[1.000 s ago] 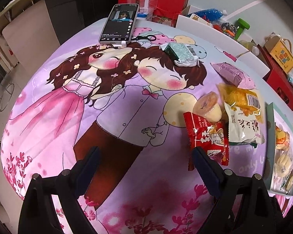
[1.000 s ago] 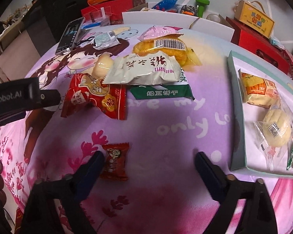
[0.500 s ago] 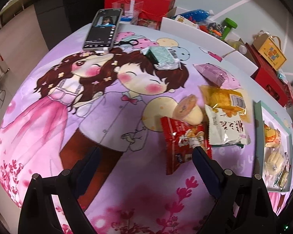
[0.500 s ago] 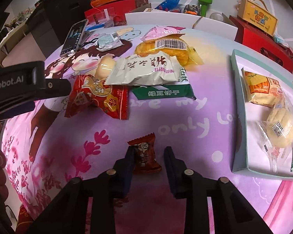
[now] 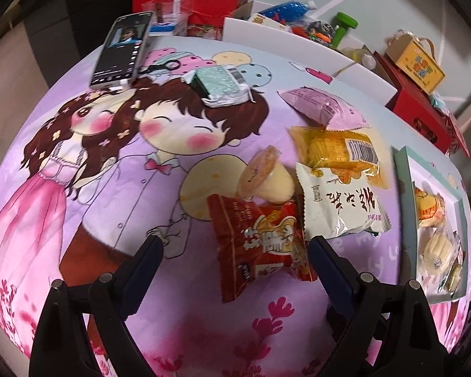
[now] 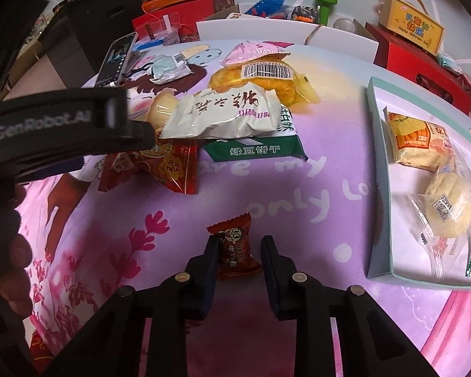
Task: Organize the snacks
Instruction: 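Grasp the small red candy with the right tool while the left tool grasps the red biscuit pack, then lift the red candy and red biscuit pack off the cloth with both tools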
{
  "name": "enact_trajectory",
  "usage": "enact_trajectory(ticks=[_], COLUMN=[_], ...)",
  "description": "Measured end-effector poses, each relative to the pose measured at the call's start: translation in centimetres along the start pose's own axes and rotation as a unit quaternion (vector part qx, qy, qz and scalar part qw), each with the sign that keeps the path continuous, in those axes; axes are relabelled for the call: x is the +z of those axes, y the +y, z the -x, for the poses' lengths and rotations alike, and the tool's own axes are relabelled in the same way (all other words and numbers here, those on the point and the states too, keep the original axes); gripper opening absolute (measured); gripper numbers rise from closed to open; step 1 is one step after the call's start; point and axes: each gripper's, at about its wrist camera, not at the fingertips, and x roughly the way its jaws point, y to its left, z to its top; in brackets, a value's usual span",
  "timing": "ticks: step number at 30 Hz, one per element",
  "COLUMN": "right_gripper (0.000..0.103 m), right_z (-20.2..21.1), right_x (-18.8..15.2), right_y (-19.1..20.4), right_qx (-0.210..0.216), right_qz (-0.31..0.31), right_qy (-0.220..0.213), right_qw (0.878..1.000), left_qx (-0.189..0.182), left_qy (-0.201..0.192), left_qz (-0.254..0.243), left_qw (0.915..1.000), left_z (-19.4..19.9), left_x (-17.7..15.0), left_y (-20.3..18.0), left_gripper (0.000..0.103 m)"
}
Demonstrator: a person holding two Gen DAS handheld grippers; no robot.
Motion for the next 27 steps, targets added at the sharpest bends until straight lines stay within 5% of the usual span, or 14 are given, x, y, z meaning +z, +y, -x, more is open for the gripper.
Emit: enact_trajectory(ticks=[14, 27], right_gripper=[0.027, 0.022], right_z=[0.2, 0.4], right_x=[-0.1, 0.0], right_y=[0.0, -0.2], right_qx=[0.001, 0.003], right_qz=[0.000, -0.004], right_qy=[-0.001, -0.005], right_qw=[1.000, 1.000], left_qx=[-0.010, -0.016], left_qy=[0.010, 0.005], left_qz=[-0.035, -0.016], left_qw=[0.9993, 0.9997], left_z=[-1.0, 0.0], left_x=[0.1, 0.1], left_y=[-1.2, -0.4], left_gripper=[0.054, 0.048])
